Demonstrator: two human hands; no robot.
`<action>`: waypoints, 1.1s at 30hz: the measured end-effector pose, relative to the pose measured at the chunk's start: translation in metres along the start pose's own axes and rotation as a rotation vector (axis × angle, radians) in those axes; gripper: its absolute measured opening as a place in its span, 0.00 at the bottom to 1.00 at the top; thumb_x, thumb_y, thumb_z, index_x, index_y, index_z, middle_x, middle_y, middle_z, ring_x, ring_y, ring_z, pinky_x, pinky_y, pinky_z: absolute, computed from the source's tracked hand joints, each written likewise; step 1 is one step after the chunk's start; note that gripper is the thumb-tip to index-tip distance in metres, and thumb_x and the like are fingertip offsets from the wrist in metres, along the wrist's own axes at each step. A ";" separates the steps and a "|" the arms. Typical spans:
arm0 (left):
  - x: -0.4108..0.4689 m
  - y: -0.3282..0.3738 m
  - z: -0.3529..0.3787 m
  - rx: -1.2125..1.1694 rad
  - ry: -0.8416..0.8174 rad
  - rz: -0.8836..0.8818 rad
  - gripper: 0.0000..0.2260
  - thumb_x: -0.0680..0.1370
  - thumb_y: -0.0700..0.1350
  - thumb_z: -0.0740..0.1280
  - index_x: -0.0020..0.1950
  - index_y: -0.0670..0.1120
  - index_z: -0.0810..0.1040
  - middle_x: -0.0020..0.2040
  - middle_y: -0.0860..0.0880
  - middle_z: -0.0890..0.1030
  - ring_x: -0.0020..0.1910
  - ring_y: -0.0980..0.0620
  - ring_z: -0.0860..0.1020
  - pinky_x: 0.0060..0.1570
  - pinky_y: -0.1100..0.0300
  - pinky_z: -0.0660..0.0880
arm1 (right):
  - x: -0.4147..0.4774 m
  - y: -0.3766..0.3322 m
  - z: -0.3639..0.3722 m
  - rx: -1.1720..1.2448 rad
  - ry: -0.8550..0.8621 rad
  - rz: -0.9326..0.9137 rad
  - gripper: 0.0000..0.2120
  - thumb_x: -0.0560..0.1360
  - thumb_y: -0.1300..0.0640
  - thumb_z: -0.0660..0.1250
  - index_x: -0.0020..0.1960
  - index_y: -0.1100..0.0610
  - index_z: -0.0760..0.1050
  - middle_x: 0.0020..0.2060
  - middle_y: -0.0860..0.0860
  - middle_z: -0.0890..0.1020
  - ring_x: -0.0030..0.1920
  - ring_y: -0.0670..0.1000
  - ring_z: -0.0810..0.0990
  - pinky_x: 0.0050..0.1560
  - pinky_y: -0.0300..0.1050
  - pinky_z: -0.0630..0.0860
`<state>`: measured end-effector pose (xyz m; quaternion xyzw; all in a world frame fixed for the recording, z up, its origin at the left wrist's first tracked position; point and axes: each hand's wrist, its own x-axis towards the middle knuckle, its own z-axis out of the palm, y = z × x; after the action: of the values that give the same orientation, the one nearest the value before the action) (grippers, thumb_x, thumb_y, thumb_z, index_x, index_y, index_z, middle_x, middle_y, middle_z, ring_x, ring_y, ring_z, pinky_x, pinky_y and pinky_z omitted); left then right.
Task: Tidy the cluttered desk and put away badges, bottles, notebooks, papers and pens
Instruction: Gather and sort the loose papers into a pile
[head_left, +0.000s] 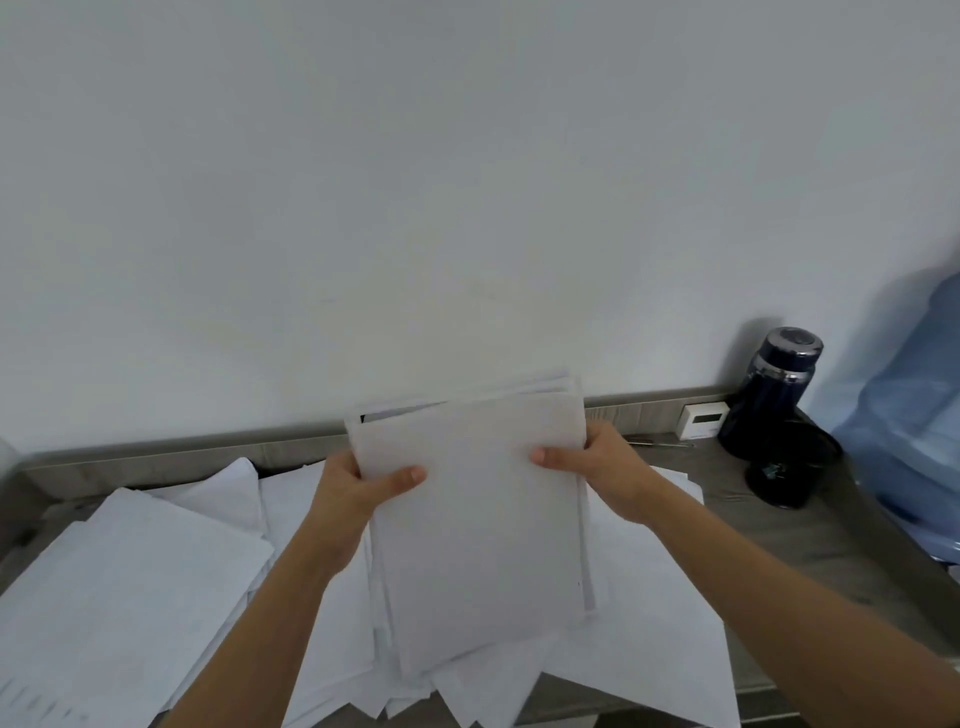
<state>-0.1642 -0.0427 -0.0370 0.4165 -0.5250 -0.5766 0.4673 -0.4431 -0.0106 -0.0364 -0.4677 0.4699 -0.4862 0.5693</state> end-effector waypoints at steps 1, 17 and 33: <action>-0.006 -0.009 0.000 0.001 0.011 -0.029 0.35 0.50 0.53 0.84 0.52 0.39 0.82 0.49 0.42 0.85 0.49 0.41 0.84 0.41 0.58 0.80 | -0.004 0.010 -0.001 -0.018 -0.014 0.029 0.19 0.67 0.61 0.76 0.57 0.62 0.81 0.53 0.56 0.85 0.56 0.56 0.83 0.56 0.50 0.79; -0.021 -0.048 0.030 -0.019 0.094 -0.119 0.23 0.62 0.37 0.81 0.55 0.48 0.80 0.50 0.49 0.85 0.54 0.46 0.82 0.50 0.54 0.79 | -0.004 0.046 0.020 -0.145 0.102 0.036 0.15 0.72 0.63 0.75 0.55 0.49 0.80 0.52 0.48 0.85 0.54 0.48 0.83 0.55 0.43 0.80; -0.009 -0.060 0.018 0.063 0.172 -0.237 0.10 0.72 0.37 0.74 0.52 0.42 0.81 0.47 0.45 0.86 0.47 0.45 0.84 0.44 0.54 0.80 | -0.014 0.056 0.010 -0.114 -0.027 0.259 0.17 0.71 0.54 0.76 0.58 0.52 0.80 0.53 0.48 0.85 0.54 0.48 0.84 0.58 0.46 0.78</action>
<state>-0.1860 -0.0292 -0.0953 0.5378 -0.4479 -0.5732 0.4262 -0.4276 0.0090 -0.0898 -0.4413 0.5456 -0.3750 0.6058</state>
